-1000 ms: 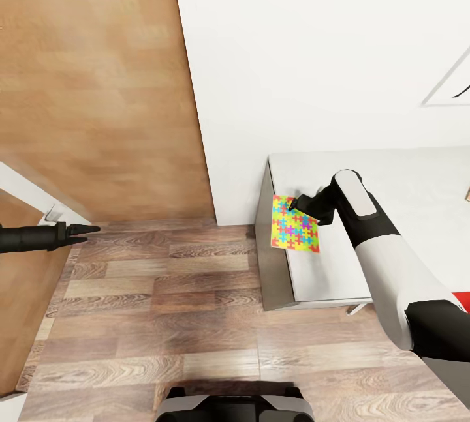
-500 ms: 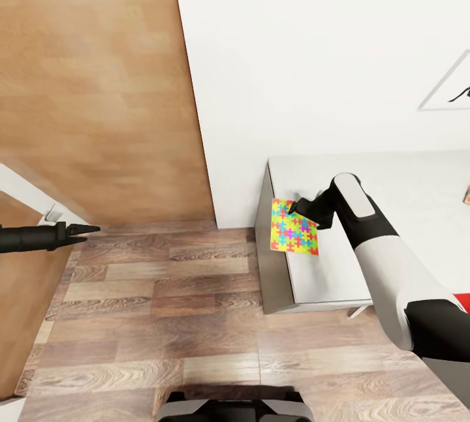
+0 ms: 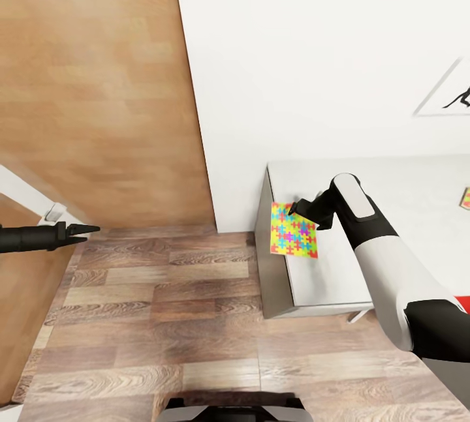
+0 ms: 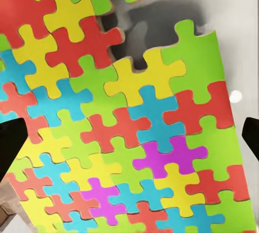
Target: Put all the toys in the child's room - the three board games (two on the bed and one on the table), the two jigsaw puzzles on the table, and the tennis ball on the table - inside the toy box on the table in the child's room.
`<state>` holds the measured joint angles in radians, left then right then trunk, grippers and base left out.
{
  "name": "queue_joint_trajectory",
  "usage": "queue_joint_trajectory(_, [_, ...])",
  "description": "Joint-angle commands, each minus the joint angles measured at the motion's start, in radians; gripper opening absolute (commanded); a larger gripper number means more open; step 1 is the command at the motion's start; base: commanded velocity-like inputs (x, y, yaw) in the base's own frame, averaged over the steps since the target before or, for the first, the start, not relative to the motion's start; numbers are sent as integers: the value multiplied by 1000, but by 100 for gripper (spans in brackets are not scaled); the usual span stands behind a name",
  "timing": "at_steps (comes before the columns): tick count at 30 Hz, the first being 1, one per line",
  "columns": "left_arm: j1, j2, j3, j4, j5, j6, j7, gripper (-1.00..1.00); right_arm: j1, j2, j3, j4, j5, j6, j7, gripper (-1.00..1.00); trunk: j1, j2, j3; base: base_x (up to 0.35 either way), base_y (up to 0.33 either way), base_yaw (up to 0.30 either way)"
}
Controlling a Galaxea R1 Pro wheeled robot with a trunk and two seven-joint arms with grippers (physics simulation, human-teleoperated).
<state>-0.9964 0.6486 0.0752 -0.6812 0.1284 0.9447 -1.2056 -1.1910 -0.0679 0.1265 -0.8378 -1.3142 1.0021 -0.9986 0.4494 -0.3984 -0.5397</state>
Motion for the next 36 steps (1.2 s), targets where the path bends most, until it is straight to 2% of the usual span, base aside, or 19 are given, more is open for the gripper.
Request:
queue_joint_trajectory(1, [-1,0,0,0,2,6,-2,100,-1,-1,4,-1,-10,3,-10,100,1,-2,0,0,0,0])
queue_joint_trajectory(20, [-1,0,-1,-1,2,6,-2,100,12,-2,4,-17,-11,1,-10,100,1,-2,30,0,0,0])
queue_joint_trajectory(27, [-1,0,-3,-1,2,5,-2,100,41,-3,2,-119,-11,2,-16,100,1,-2,42,0,0,0])
queue_joint_trajectory(36, [-1,0,-5,-1,3,3,-3,100,110,-4,-6,-341,-13,9,-25,100,1,-2,56,0,0,0])
